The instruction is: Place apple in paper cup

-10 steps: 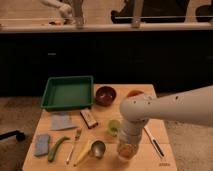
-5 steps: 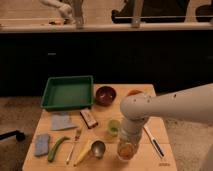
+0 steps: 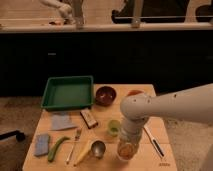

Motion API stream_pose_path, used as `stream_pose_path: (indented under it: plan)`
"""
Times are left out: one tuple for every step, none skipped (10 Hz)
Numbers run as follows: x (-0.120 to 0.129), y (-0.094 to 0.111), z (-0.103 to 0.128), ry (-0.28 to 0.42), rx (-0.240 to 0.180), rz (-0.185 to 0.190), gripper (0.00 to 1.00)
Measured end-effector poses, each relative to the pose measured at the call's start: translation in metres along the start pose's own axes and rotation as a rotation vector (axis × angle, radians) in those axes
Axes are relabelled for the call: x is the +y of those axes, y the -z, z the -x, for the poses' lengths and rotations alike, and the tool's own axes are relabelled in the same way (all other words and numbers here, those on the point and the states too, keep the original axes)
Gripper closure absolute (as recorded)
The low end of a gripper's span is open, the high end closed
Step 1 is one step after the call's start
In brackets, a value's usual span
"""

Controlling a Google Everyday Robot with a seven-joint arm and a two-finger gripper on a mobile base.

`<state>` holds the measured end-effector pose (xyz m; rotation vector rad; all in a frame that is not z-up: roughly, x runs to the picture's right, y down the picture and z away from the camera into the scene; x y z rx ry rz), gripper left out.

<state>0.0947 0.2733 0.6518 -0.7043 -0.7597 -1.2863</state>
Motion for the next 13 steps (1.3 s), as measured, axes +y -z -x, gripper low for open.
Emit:
stream_pose_path:
  plan:
    - [0.0001,0.0,0.0,0.0,0.0,0.0,0.43]
    - [0.0002,0.0,-0.0001,0.0,0.0,0.0,0.35]
    - [0.0001,0.0,-0.0001,0.0,0.0,0.0,0.24]
    - [0.0001,0.0,-0.0001,0.0,0.0,0.0,0.2]
    - [0.0001,0.0,-0.0001,0.0,0.0,0.0,0.2]
    - [0.0001,0.0,-0.0001,0.0,0.0,0.0,0.2]
    - [0.0,0.0,-0.0001,0.0,0.0,0.0,0.2]
    - [0.0,0.0,-0.0001,0.0,0.0,0.0,0.2]
    - [0.0,0.0,-0.0001,0.0,0.0,0.0,0.2]
    - [0.0,0.0,-0.0001,0.0,0.0,0.0,0.2]
    - [0.0,0.0,-0.0001,0.0,0.0,0.0,0.2]
    - [0.0001,-0.0004,0.0,-0.001,-0.001,0.0,0.2]
    - [0.0,-0.0005,-0.0001,0.0,-0.001,0.0,0.2]
